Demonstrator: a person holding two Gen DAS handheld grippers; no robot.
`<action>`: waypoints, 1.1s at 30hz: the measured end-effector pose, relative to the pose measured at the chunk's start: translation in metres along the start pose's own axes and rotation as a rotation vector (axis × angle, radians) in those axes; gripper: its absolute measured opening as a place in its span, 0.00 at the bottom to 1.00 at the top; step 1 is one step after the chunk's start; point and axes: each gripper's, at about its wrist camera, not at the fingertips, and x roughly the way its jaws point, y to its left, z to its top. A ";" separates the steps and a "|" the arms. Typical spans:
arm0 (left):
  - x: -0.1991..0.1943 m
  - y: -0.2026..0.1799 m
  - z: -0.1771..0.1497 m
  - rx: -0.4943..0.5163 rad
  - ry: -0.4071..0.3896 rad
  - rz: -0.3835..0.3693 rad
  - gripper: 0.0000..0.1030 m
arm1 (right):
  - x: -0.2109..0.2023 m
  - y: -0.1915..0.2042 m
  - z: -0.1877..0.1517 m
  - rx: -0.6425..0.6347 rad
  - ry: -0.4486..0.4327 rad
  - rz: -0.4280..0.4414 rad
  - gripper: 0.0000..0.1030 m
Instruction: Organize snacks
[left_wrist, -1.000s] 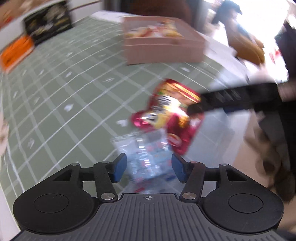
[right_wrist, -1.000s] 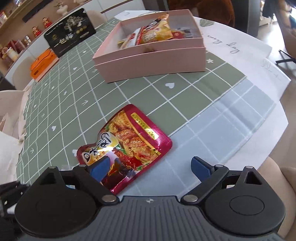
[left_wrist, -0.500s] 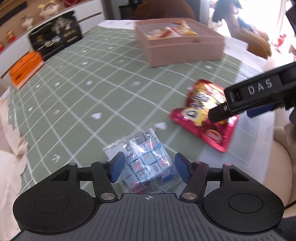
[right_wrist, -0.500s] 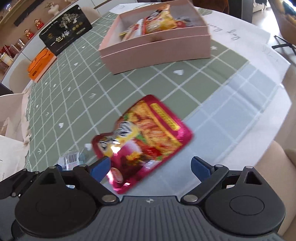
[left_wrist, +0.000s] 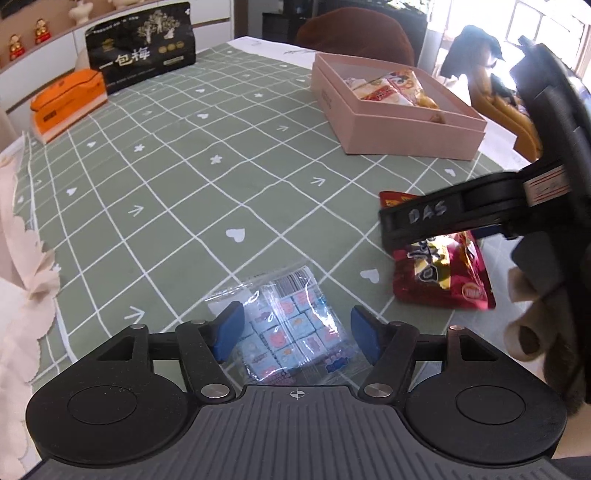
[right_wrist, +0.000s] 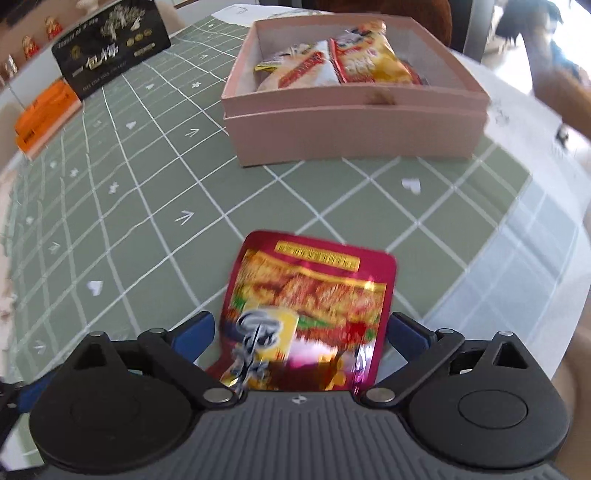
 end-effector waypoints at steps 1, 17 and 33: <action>0.000 0.000 0.000 0.001 -0.002 -0.008 0.69 | 0.002 0.002 0.001 -0.032 -0.005 -0.016 0.98; 0.010 -0.001 0.012 -0.015 0.019 -0.029 0.69 | 0.008 -0.045 0.015 -0.331 -0.062 0.096 0.96; 0.019 0.032 0.013 -0.153 -0.035 -0.148 0.66 | 0.007 -0.067 0.005 -0.200 -0.122 0.035 1.00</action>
